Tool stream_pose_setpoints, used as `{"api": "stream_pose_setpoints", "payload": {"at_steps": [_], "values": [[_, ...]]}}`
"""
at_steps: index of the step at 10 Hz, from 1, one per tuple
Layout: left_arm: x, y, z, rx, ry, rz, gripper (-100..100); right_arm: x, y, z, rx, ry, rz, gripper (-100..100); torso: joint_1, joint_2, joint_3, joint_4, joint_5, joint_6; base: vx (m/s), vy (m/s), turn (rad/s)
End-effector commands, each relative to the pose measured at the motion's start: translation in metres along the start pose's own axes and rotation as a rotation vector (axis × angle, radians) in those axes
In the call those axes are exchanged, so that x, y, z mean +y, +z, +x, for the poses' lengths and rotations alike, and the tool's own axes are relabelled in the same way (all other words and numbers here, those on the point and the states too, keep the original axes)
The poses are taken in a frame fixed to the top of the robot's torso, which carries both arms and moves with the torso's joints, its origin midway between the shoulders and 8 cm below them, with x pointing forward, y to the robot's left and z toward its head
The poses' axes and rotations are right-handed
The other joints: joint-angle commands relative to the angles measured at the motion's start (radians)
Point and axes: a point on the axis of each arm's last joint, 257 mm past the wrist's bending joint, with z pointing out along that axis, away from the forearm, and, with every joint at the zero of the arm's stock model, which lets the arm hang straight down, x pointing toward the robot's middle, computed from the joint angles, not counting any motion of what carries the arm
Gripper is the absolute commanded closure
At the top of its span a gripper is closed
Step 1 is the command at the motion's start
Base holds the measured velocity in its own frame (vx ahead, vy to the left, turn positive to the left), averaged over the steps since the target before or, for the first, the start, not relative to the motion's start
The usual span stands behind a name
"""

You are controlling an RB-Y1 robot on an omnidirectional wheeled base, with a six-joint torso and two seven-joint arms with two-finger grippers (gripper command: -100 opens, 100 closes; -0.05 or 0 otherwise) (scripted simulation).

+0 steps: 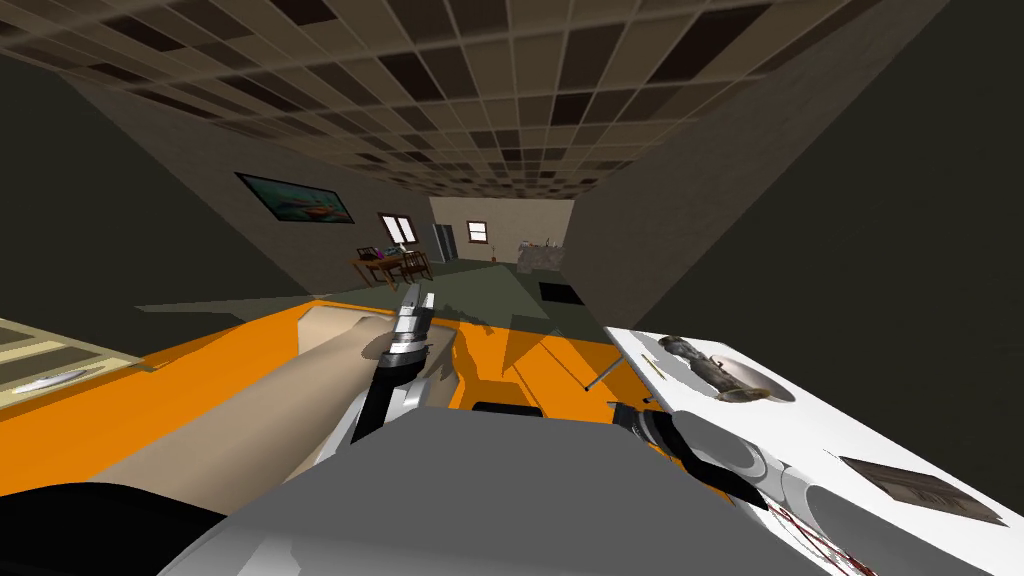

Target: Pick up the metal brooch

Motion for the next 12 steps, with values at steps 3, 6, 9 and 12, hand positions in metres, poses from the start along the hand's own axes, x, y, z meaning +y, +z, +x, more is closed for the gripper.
{"api": "stream_pose_setpoints", "payload": {"at_steps": [3, 6, 9, 12], "values": [[0.000, 0.000, 0.000, 0.000, 0.000, 0.000, 0, -0.032, -0.033, 0.075, 0.199, -0.064, 0.057, -100, 0.000, 0.000, 0.000, 0.000, 0.000, -0.001, 0.010, -0.012, 0.119], [0.000, 0.000, 0.000, 0.000, 0.000, 0.000, 0, -0.057, -0.073, 0.137, 0.368, -0.109, 0.097, -100, 0.000, 0.000, 0.000, 0.000, 0.000, 0.000, 0.006, -0.010, 0.068], [0.000, 0.000, 0.000, 0.000, 0.000, 0.000, 0, -0.076, -0.117, 0.190, 0.520, -0.145, 0.124, -100, 0.000, 0.000, 0.000, 0.000, 0.000, 0.000, 0.003, -0.018, 0.075], [0.000, 0.000, 0.000, 0.000, 0.000, 0.000, 0, -0.085, -0.158, 0.235, 0.651, -0.165, 0.134, -100, -0.001, 0.001, 0.000, 0.000, -0.001, 0.000, -0.002, -0.032, 0.040]]}}
